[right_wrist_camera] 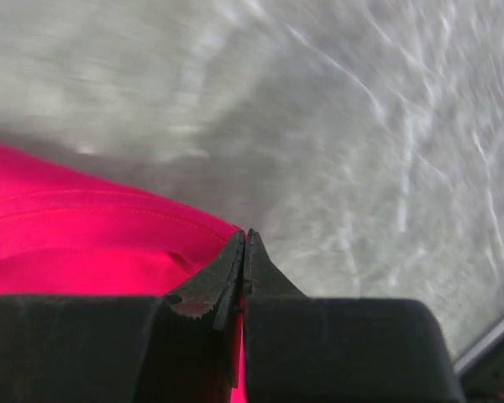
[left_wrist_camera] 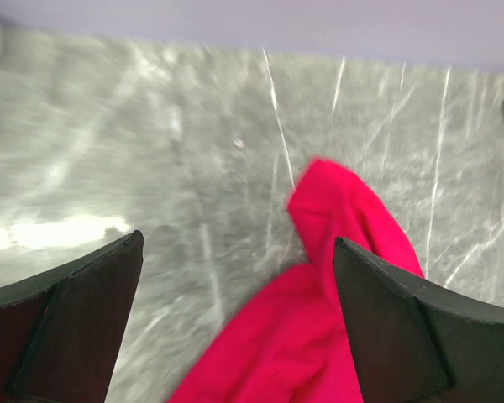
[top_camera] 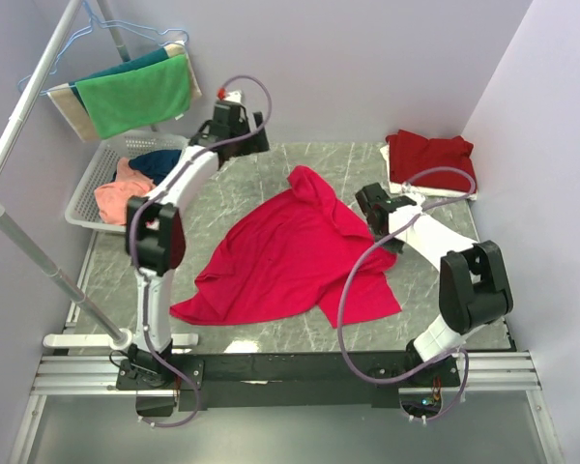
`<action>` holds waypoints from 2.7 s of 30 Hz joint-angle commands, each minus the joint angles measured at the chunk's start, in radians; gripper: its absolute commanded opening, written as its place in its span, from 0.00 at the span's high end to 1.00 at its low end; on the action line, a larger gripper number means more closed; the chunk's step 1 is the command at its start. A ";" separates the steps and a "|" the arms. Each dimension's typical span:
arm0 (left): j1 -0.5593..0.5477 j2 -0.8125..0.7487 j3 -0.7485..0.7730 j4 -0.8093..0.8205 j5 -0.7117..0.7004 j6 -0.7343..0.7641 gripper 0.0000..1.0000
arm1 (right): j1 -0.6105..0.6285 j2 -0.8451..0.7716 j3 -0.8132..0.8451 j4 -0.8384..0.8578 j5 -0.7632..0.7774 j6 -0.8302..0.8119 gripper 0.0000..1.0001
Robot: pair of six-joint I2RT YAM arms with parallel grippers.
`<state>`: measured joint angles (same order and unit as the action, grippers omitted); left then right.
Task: Fold and stack the t-shirts
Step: Flatten the tshirt out
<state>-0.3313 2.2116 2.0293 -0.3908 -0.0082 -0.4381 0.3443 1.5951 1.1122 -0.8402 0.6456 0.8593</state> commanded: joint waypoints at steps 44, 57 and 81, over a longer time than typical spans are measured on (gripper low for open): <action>-0.298 -0.619 -0.940 -0.252 0.001 -0.225 0.49 | -0.274 -0.061 -0.026 -0.016 -0.120 0.063 0.24; -0.299 -0.480 -0.868 -0.212 -0.021 -0.243 0.51 | -0.272 -0.101 0.021 -0.040 -0.118 0.026 0.25; -0.299 -0.452 -0.888 -0.218 -0.055 -0.260 0.54 | -0.272 -0.061 0.051 -0.026 -0.156 -0.006 0.26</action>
<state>-0.6273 1.7634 1.1278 -0.6388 -0.0795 -0.7174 0.0677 1.5303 1.1206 -0.8680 0.4805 0.8574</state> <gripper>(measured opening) 0.457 0.743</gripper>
